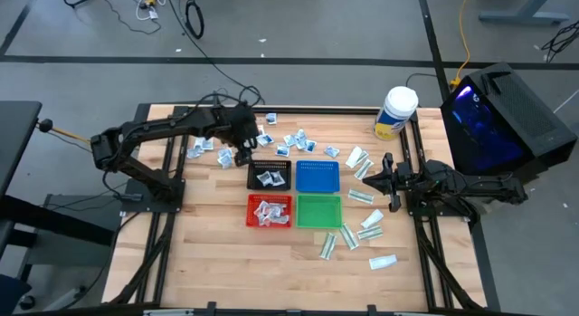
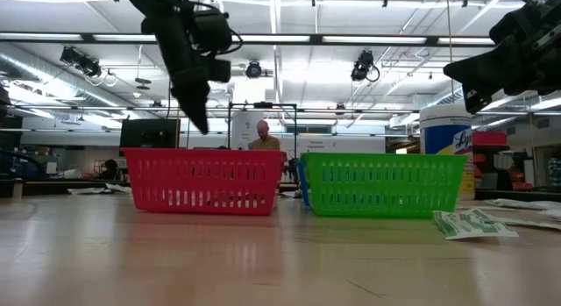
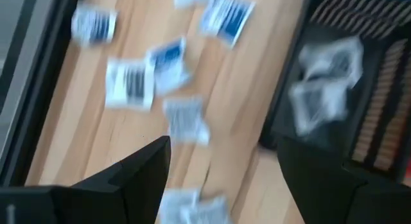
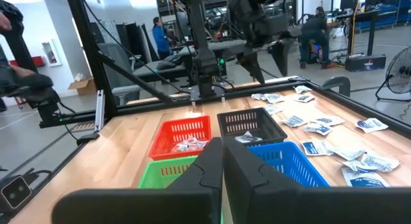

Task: Pick & Place First Aid Supplies
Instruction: Put the gray towelette pack into the black bin

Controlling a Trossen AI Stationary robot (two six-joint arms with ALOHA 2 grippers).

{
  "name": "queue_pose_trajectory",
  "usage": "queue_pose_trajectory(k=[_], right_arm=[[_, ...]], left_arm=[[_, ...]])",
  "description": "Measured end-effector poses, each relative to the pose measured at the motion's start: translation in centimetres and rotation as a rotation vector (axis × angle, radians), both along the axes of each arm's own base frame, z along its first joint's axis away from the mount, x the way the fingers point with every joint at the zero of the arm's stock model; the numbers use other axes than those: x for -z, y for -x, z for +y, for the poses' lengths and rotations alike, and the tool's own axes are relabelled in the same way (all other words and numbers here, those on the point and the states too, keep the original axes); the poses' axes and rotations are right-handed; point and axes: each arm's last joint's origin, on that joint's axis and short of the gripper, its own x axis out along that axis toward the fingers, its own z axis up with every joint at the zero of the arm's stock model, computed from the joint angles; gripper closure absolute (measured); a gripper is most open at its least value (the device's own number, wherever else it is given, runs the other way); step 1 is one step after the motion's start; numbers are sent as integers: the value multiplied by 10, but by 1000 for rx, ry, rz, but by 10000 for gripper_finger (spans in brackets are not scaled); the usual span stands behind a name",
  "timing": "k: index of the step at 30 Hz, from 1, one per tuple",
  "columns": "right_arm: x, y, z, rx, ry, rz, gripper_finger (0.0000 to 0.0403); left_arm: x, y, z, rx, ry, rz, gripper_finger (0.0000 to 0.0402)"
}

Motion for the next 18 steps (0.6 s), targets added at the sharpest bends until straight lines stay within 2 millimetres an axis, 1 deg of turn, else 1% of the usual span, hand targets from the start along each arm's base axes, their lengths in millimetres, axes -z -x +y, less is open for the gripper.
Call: queue_pose_trajectory(k=[4,8,13,18], right_arm=[[0,0,0,0,0,0,385],[0,0,0,0,0,0,385],[0,0,0,0,0,0,385],[0,0,0,0,0,0,385]], left_arm=[[4,14,1,-85,26,128,109],[7,25,3,-150,76,197,109],[8,31,8,-222,106,216,109],[8,32,8,-262,117,211,109]])
